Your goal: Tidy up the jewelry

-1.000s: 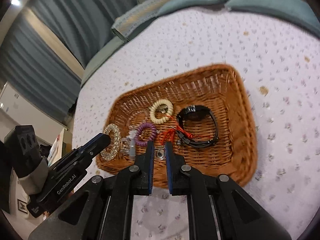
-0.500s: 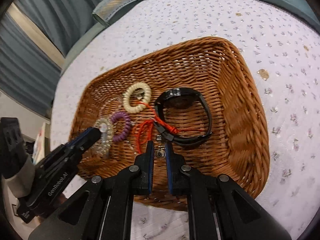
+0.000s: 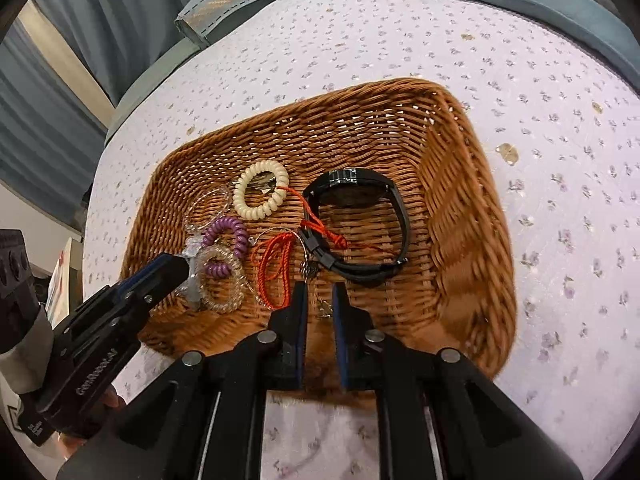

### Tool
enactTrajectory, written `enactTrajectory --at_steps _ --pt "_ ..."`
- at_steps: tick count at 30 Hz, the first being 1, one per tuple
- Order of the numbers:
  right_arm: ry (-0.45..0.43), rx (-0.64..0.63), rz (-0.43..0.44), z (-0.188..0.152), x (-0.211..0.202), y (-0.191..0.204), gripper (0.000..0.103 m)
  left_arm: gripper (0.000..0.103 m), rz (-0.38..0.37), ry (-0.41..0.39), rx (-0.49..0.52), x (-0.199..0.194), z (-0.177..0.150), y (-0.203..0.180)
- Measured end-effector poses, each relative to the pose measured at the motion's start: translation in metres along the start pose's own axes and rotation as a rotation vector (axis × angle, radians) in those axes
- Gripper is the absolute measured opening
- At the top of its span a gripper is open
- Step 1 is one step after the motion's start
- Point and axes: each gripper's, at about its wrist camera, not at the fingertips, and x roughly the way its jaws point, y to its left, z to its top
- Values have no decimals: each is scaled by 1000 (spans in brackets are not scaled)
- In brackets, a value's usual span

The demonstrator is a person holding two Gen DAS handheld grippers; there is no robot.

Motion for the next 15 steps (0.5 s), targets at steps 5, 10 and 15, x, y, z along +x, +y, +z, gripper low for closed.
enactTrajectory --at_steps 5,10,15 --pt "-45 -16 4 -12 -36 4 40 48 -15 -89 -14 -43 -4 -3" --pt "-125 -69 -10 -32 -94 14 47 50 -2 -184 16 -105 -9 -22" --pt "-232 -131 -33 -56 -154 39 78 59 -7 -289 46 -180 -18 -45"
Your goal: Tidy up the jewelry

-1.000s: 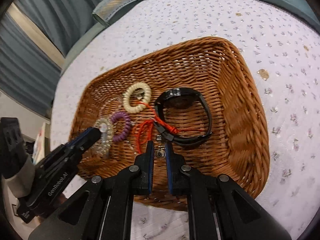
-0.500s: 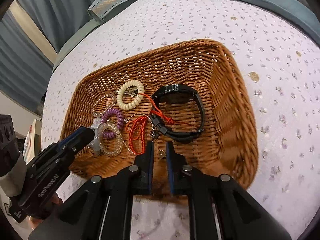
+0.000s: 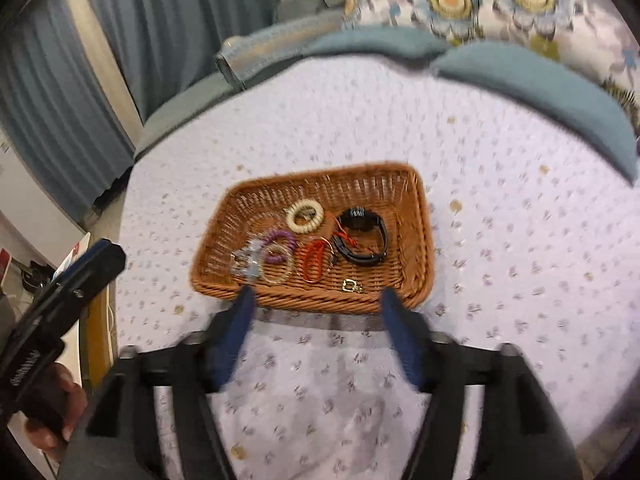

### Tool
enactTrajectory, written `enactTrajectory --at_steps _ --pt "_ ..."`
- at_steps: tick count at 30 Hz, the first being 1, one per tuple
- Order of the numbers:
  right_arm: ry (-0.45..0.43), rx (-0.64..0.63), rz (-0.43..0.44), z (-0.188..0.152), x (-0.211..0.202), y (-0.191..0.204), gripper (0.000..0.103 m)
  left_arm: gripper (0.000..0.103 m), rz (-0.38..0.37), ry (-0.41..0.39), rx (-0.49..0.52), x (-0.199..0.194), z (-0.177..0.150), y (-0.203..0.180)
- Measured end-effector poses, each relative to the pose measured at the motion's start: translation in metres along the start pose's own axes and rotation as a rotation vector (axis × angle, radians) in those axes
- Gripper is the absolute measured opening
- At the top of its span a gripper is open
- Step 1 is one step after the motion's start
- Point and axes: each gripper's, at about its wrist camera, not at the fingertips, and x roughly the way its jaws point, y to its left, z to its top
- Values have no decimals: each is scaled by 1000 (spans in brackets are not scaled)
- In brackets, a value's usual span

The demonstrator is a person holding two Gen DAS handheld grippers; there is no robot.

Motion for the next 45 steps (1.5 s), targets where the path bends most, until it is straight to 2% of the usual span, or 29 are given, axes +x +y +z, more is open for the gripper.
enactTrajectory --at_steps 1,2,4,9,14,18,21,25,30,32,35,39,43,45 --pt "-23 -7 -8 -1 -10 5 83 60 -1 -21 7 -16 2 -5" --pt "-46 -13 -13 -3 -21 9 84 62 -1 -38 9 -29 4 -9" --pt "-83 -19 -9 -8 -46 17 84 72 -1 -77 4 -58 7 -17" --pt "-171 -54 -6 -25 -101 37 84 73 13 -140 -7 -122 2 -37" --pt "-289 -94 -17 -48 -159 51 94 73 53 -187 -38 -176 -10 -49" --pt "-393 -149 -106 -66 -190 67 96 73 85 -212 -23 -205 -21 -58" --pt "-431 -164 -162 -74 -196 75 99 73 99 -229 -3 -213 -25 -62" --pt "-447 -152 -183 -73 -190 78 99 74 113 -253 -14 -201 -24 -53" --pt "-468 -199 -171 -42 -163 78 100 74 147 -297 -16 -167 -9 -47" --pt "-451 -209 -173 -27 -142 75 100 74 170 -309 -10 -146 -1 -45" --pt "-425 -222 -182 -9 -112 69 100 74 176 -282 -42 -115 12 -40" --pt "-419 -224 -190 -2 -80 56 100 74 171 -296 -30 -88 17 -40" --pt "-394 -208 -202 -9 -53 41 100 74 231 -276 -17 -61 -1 -35" --pt "-364 -217 -207 -9 -42 37 100 74 219 -231 -9 -45 -8 -34"
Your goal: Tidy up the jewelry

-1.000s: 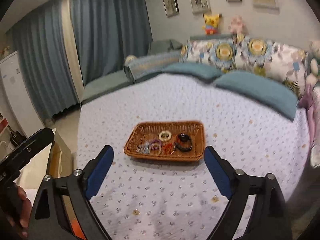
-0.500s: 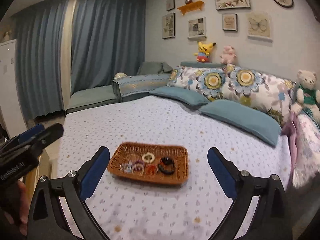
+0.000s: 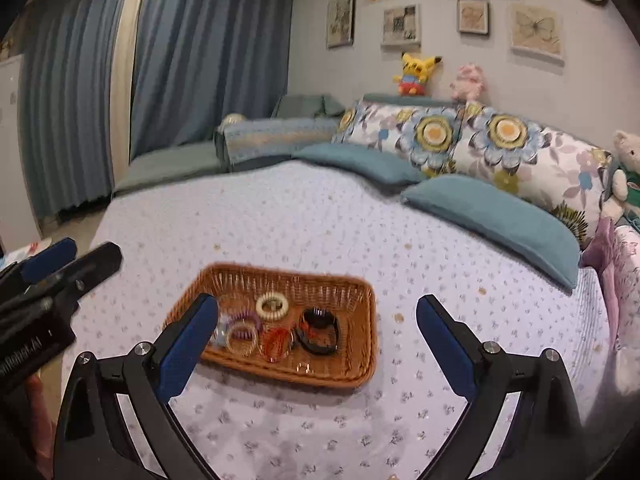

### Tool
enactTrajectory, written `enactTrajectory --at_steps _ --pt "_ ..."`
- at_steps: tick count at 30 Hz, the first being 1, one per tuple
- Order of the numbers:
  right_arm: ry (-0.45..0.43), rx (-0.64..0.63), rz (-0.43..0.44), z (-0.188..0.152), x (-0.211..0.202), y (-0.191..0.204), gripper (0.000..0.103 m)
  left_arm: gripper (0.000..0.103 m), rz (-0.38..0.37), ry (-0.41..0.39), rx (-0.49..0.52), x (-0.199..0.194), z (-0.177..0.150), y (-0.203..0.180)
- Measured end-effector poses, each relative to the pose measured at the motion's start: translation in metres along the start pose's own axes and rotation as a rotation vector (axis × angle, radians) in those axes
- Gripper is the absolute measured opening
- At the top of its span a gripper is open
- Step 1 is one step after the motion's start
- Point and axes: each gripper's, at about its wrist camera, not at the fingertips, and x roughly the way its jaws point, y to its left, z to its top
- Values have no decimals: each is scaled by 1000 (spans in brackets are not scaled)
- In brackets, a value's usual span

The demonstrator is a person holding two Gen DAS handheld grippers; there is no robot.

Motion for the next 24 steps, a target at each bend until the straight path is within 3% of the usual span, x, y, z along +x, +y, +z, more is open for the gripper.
enactTrajectory --at_steps 5,9,16,24 --pt "-2 23 -15 -8 5 -9 100 74 -23 46 8 12 -15 -6" --pt "39 51 17 -17 12 -11 100 74 21 61 34 16 -23 -7" --pt "29 27 -13 -24 13 -6 100 74 44 2 32 -2 -14 2" --pt "39 49 -32 -26 15 -17 100 74 30 29 -2 5 -17 6"
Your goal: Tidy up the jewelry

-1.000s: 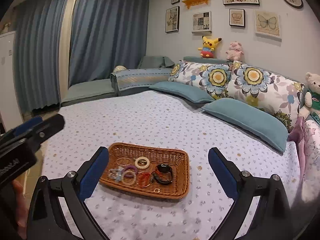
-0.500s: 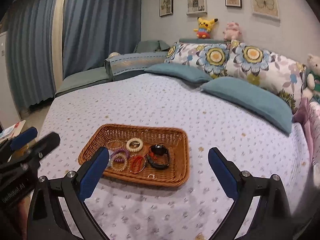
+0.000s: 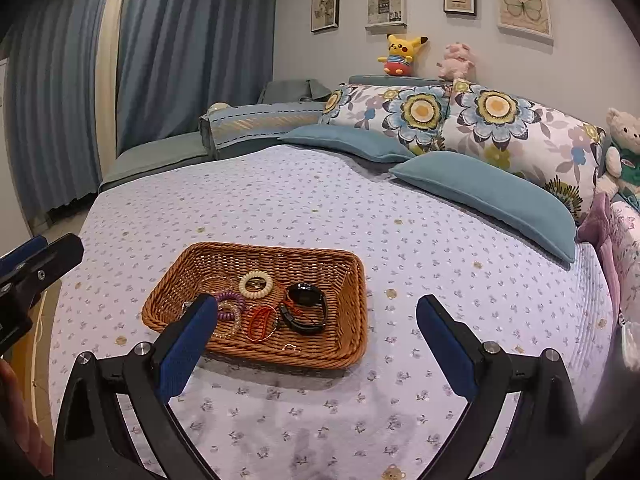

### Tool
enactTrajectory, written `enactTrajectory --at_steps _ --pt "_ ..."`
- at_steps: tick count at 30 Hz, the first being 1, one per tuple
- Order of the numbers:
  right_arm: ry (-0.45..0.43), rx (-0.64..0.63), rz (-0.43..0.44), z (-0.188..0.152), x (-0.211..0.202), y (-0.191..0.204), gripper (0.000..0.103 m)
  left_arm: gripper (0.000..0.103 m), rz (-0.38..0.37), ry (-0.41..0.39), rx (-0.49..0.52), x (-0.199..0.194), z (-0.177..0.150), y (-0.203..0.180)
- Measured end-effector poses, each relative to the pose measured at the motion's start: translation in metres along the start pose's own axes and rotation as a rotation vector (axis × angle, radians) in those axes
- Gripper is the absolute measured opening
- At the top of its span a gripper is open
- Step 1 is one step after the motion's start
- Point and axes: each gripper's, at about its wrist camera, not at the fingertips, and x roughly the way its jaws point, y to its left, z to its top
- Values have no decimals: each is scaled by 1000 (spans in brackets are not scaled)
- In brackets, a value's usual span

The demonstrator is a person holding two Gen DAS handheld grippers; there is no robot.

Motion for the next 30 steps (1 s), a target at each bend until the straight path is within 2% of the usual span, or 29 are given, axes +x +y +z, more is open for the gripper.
enactTrajectory --at_steps 17,30 --pt "15 16 1 1 1 -9 100 74 -8 23 -3 6 -3 2" --pt "22 16 -2 1 3 -7 100 74 5 28 44 6 -5 -7"
